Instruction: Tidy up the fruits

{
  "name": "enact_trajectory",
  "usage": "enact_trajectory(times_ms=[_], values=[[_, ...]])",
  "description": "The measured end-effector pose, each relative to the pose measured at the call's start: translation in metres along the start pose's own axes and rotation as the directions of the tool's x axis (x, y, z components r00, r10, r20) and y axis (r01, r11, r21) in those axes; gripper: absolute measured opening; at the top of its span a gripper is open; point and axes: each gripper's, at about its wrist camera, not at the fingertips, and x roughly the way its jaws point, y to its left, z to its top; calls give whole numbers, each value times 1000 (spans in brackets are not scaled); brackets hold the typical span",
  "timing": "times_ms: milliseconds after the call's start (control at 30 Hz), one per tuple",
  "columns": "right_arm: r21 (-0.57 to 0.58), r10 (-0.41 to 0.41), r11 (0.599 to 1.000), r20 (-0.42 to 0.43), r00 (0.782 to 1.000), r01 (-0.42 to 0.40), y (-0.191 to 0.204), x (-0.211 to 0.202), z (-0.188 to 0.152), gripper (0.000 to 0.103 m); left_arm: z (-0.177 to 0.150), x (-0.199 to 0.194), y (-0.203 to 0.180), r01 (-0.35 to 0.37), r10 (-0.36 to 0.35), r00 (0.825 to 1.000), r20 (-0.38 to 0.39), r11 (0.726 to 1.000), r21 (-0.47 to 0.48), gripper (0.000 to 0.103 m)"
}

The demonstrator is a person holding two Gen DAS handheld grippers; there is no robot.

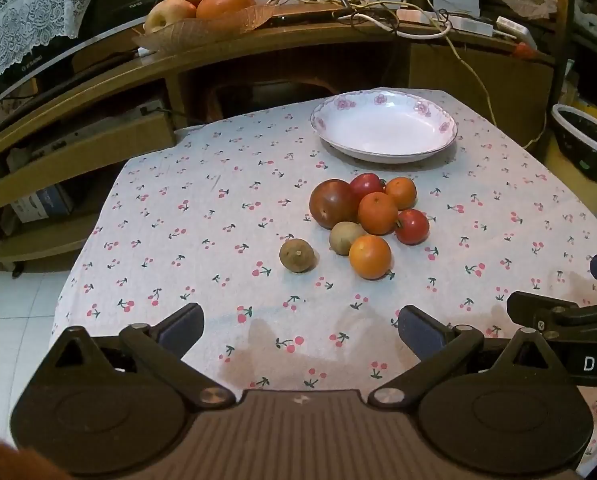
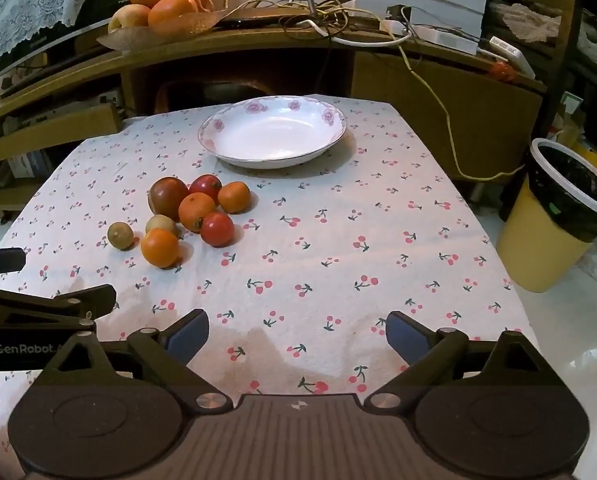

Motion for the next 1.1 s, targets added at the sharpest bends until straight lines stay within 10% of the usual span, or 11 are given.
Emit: enact_trajectory(times_ms=[1100], values=[[-6, 28, 1000, -25, 999, -28, 4, 2, -2, 83, -1, 3, -1, 5, -5, 1000, -5, 1000, 4, 103]])
